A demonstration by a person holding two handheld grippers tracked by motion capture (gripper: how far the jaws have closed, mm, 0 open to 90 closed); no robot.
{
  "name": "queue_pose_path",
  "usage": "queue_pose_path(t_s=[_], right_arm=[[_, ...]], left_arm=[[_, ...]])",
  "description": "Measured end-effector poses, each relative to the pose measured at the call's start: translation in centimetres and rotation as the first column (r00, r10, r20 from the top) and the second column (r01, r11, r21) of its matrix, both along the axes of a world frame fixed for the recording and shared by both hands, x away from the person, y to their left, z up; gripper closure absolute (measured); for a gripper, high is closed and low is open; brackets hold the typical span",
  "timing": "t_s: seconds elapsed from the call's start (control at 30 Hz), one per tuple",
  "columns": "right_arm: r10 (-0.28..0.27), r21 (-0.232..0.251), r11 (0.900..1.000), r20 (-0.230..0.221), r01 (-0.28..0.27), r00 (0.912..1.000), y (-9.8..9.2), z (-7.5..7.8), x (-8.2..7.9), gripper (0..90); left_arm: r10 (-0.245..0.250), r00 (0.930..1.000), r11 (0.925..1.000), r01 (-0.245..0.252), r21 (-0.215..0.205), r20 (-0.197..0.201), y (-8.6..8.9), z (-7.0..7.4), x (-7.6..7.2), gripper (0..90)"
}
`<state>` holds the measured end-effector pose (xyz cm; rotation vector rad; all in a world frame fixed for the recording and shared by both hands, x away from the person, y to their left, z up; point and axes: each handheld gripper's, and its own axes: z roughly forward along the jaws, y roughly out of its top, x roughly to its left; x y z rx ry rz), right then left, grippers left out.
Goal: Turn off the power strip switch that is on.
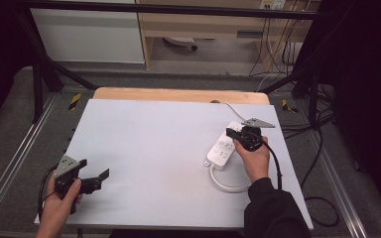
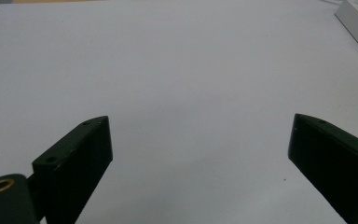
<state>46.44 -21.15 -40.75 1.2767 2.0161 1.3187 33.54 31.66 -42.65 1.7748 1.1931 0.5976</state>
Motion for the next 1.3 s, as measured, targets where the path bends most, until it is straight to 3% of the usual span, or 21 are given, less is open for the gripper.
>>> queue_pose_path(t_s=[0.67,0.77,0.87,1.03,1.3], right_arm=[[0.009,-0.014,1.000,0.004,-0.009,0.9999,0.7,-1.2,-0.1,90.0],[0.006,-0.010,1.000,0.005,-0.006,1.0000,0.5,-1.4,-0.2,90.0],[-0.007,0.025,1.000,0.000,0.007,1.0000,0.2,-1.7,-0.4,90.0],[-0.006,0.003,1.000,0.007,0.006,1.0000,0.4,-1.8,-0.4,90.0],[-0.006,0.006,1.000,0.000,0.006,1.0000,0.7,-2.2,-0.3,90.0]], left_arm=[[-0.002,1.0000,1.0000,0.002,0.004,-0.001,-0.1,-0.1,0.0,6.0],[-0.003,1.0000,1.0000,0.003,0.004,-0.001,-0.1,-0.1,0.0,6.0],[-0.004,1.0000,1.0000,0.004,0.009,-0.003,0.0,-0.1,0.0,6.0],[-0.004,1.0000,1.0000,0.004,0.007,-0.002,-0.1,-0.1,0.0,6.0],[-0.004,1.0000,1.0000,0.004,0.008,-0.003,0.0,-0.1,0.0,6.0]])
